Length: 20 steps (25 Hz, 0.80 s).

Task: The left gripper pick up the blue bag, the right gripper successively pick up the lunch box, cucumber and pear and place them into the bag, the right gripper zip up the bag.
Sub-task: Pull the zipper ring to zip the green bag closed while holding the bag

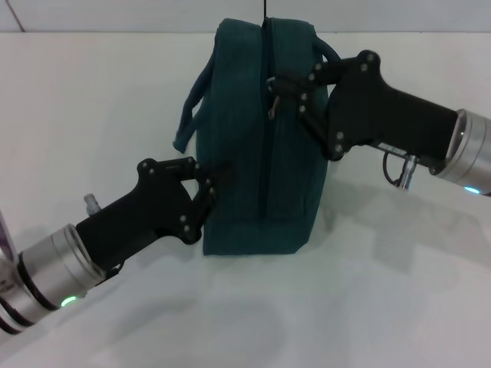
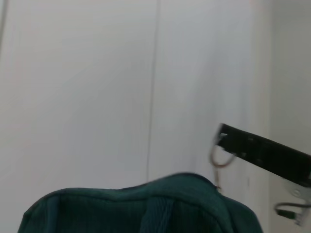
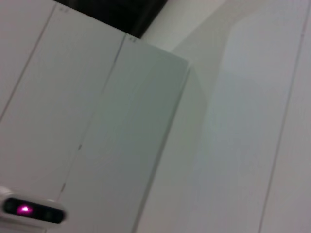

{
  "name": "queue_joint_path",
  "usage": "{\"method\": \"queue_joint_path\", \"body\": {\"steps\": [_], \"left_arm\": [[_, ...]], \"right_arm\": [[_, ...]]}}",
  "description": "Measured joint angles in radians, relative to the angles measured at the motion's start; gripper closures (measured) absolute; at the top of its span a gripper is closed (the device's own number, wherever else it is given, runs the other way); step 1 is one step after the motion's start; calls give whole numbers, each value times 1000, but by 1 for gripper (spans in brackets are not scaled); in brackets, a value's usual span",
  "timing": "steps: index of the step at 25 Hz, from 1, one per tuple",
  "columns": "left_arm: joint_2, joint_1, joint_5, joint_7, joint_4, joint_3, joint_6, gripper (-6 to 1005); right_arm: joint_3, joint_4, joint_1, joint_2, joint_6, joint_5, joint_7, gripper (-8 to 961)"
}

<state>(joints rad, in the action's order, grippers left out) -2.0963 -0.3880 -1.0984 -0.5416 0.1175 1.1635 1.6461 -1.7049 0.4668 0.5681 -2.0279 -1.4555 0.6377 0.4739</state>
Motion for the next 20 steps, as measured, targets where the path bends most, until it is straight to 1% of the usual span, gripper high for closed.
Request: {"method": "queue_joint_path", "body": {"steps": [4,6,11,20], "left_arm": [[-3,11,-26,89,-2,6,22,932],[-3,15,-31,108,-2,14,28,929],[1,18,-32,111,-3,20,22,922],[16,36,-46,102,7,24,39,909]], "right_arm": [[-8,-17,3,0,9,-52,7,932],[-19,-26,7,0,23,-81,13,932],[-23,-28,9,0,69,-127,16,932],[-18,-28,-5,0,78,-145,-63,932]]}}
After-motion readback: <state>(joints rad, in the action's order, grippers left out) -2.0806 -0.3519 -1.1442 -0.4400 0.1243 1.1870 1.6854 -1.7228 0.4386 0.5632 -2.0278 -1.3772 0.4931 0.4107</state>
